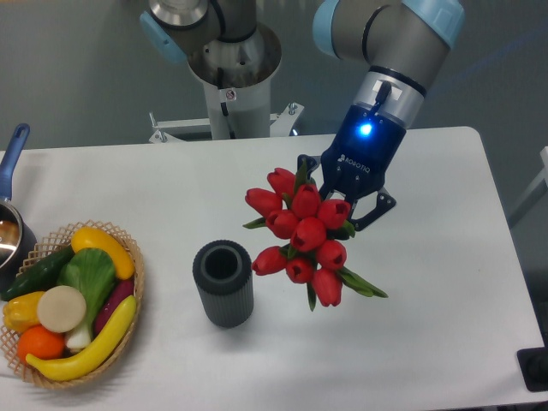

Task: Insert the flowers into the vase
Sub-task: 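Carry the red tulip bunch with the gripper over the grey vase, then lower the tulip stems down into the grey vase opening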

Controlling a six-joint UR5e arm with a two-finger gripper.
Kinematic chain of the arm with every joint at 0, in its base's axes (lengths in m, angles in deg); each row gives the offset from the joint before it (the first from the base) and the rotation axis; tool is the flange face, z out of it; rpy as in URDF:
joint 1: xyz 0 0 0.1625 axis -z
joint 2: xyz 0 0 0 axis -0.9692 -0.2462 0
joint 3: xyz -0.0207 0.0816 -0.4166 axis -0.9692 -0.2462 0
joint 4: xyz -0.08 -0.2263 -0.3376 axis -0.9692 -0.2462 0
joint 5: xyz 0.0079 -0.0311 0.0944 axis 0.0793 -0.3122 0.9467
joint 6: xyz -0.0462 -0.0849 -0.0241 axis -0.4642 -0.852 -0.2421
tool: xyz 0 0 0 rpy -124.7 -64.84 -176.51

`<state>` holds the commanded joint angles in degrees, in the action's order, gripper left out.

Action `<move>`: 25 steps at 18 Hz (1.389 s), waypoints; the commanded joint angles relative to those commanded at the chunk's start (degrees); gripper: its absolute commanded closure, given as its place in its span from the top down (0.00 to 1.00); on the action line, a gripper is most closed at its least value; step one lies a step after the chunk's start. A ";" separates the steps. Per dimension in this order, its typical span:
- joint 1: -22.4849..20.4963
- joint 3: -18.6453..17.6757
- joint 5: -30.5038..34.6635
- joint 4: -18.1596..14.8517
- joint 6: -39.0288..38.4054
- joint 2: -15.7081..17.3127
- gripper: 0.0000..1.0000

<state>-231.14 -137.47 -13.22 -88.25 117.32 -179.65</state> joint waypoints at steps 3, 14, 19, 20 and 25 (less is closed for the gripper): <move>0.79 0.00 0.09 0.09 0.00 -0.44 0.34; 2.46 -1.41 -15.35 4.57 0.79 -1.41 0.34; 1.32 -5.09 -27.92 4.57 3.33 -1.41 0.34; 0.89 -6.06 -30.82 4.57 3.69 -1.41 0.34; 1.49 -9.05 -38.57 4.57 6.15 -0.97 0.34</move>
<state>-229.64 -146.52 -51.79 -83.68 123.47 -180.62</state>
